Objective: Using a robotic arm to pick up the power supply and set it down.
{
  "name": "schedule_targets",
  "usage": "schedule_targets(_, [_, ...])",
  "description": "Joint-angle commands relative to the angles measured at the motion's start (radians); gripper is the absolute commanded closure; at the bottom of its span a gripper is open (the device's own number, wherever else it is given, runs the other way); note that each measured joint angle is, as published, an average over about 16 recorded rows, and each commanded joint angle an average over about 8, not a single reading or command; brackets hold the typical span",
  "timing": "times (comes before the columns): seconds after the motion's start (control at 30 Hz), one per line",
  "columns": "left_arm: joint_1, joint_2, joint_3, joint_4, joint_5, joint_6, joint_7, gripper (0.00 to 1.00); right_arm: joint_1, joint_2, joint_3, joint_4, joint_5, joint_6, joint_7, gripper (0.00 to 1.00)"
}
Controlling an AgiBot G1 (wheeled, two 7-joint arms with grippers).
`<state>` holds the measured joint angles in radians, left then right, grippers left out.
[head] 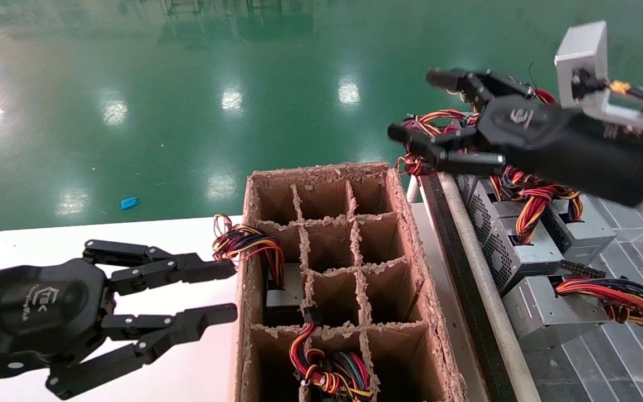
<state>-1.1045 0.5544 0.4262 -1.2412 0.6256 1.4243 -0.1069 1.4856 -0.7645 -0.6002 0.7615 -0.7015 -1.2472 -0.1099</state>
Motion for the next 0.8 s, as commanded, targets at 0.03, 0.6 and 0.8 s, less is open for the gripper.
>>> schedule_targets(0.03, [0.000, 0.000, 0.000, 0.000, 0.000, 0.000, 0.000, 0.00, -0.034, 0.013, 0.027, 0.043, -0.002, -0.021, 0.025, 0.00])
schedule_targets(0.6, [0.000, 0.000, 0.000, 0.000, 0.000, 0.000, 0.000, 0.00, -0.318, 0.119, 0.248, 0.404, -0.023, -0.192, 0.230, 0.00])
schedule_targets(0.8, [0.000, 0.000, 0.000, 0.000, 0.000, 0.000, 0.000, 0.00, -0.404, 0.151, 0.315, 0.514, -0.028, -0.244, 0.291, 0.00])
